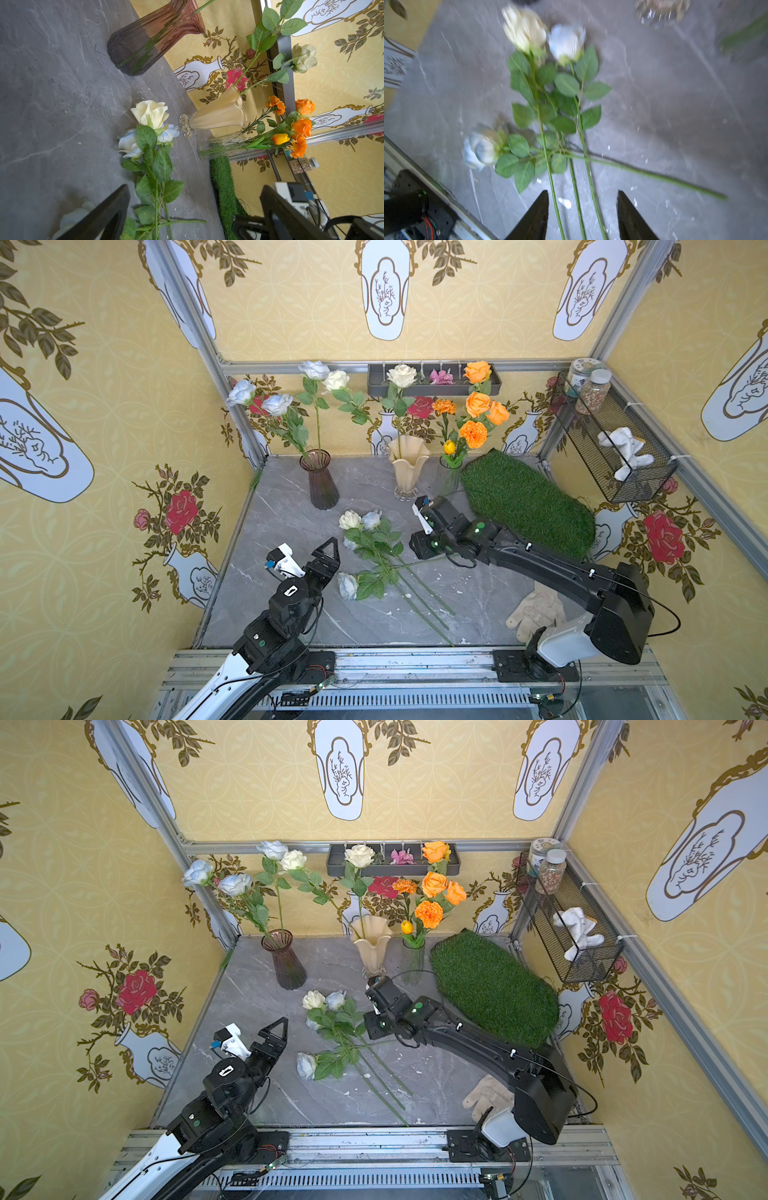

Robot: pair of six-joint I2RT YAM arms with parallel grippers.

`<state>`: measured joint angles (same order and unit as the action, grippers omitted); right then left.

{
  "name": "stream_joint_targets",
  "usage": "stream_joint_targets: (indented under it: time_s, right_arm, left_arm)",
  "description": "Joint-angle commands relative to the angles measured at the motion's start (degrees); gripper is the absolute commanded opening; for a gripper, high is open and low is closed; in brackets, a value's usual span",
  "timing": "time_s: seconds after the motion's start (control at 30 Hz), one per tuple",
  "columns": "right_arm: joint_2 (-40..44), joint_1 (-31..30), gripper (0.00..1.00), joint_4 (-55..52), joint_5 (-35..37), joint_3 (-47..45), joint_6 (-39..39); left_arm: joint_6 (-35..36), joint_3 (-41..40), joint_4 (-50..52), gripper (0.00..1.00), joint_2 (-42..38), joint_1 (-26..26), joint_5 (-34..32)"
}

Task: Arrange the flowers in different vases according to their colors
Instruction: Pick up the flower at the center of the board.

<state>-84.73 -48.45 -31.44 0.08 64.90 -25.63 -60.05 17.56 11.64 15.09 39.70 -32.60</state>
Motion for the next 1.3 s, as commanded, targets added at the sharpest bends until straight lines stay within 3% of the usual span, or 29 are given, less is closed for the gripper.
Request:
stream_joint_targets:
  time_s: [0.0,0.2,0.4,0.63,0.77,1.27]
  right_arm:
    - [-0.35,-2.85,0.48,4.49,-0.54,-3.23,-7.31]
    - [-7.53,-7.66,0.45,6.55,0.01,-1.90,-9.25]
    - [-14.32,-8.28,0.43,8.68,0.05,1.43,-10.13]
    - [-21.28,-8.29,0.25,7.85,-0.76,7.37,-8.15]
    - [-23.77,-8.26,0.21,7.76,-0.34,9.29,-7.45]
    - [-30.46,-8.12,0.20,5.04,1.85,15.06,-5.23]
  left_arm:
    - [-0.53,0.70,1.35,1.00,0.15,-0.06,2.25]
    - [-1.91,1.33,3.60,1.00,-0.15,-0.09,2.28]
    - [-2.79,1.95,4.70,1.00,0.27,-0.07,2.58]
    - [-3.29,2.19,4.62,1.00,1.24,-0.02,2.19]
    - [-3.29,2.44,4.53,1.00,1.96,0.00,1.97]
    - [-2.44,1.56,3.24,1.00,1.45,-0.04,1.56]
